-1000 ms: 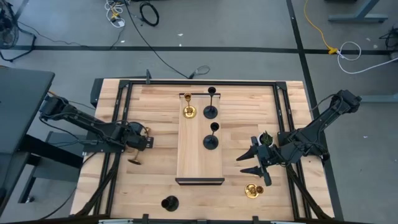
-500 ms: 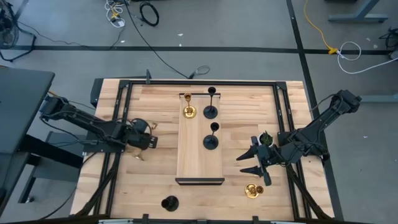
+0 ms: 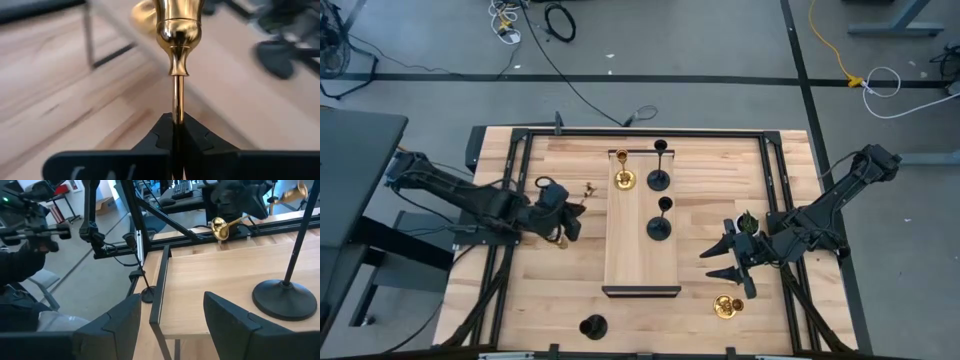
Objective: Pick & Place candle stick holders
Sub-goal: Put the top gold candle holder on the shelf
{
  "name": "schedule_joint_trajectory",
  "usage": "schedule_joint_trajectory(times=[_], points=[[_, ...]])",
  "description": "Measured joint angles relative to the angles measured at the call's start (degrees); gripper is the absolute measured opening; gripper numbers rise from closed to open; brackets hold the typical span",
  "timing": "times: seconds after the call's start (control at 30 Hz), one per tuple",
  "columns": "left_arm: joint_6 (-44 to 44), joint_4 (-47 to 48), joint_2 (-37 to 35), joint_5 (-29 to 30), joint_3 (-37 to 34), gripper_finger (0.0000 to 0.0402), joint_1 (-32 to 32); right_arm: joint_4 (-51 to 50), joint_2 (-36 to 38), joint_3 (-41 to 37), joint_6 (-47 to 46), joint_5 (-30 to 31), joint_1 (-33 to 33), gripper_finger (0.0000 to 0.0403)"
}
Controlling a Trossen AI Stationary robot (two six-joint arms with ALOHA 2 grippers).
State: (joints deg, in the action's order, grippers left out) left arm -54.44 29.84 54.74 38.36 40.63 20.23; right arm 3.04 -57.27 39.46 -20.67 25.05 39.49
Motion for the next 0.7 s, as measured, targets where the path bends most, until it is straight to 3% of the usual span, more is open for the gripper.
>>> schedule_joint_trajectory(times=[0.33,0.7], points=[[21.2,-20.9,0.0,4.9,0.1,0.0011,7.0,0.3,0.0,0.0,0.1,0.0,0.0,0.0217],[44.0,-40.4,0.1,4.0,0.1,0.0011,10.0,0.4,-0.2,0.0,0.2,1.5,0.0,0.0217]])
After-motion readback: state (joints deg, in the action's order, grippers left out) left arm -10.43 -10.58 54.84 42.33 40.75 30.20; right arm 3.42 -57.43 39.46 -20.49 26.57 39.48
